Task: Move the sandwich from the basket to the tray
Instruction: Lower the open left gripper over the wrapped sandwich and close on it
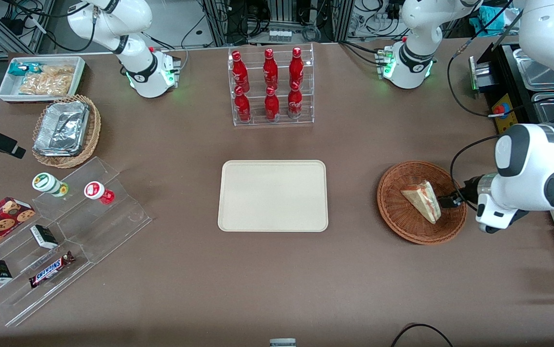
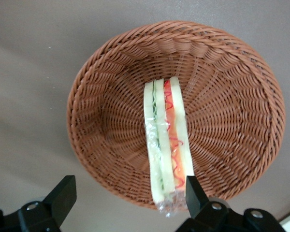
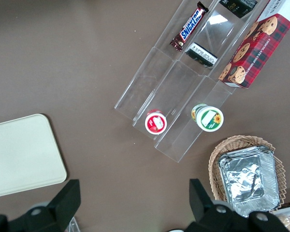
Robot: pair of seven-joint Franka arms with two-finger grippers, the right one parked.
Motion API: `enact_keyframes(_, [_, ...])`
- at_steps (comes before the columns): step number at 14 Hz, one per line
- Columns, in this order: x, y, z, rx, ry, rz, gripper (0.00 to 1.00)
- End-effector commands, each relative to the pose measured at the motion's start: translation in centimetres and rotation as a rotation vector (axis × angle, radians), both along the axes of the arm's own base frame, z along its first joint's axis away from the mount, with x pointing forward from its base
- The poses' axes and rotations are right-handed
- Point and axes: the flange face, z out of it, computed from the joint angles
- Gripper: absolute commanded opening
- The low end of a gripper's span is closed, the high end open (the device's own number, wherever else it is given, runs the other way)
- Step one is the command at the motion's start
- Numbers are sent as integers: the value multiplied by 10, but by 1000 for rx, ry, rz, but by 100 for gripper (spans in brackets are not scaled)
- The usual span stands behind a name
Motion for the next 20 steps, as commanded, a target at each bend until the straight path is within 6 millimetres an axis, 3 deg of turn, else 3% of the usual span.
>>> enact_keyframes(1, [-1,-6,-22,-5,-26,41,100])
enact_keyframes(4, [5,-20,-39,-3,-48,87,100])
enact_keyframes(10, [2,-24,-62,-12,-18,83,100])
enact_keyframes(15, [-19,-31,-102,-26,-50,82,100])
enact_keyframes(18, [-21,-31,-106,-27,-49,82,99])
enact_keyframes(19, [-21,-31,-106,-27,-49,82,81])
enact_keyframes(20, [-21,-30,-105,-26,-49,83,50])
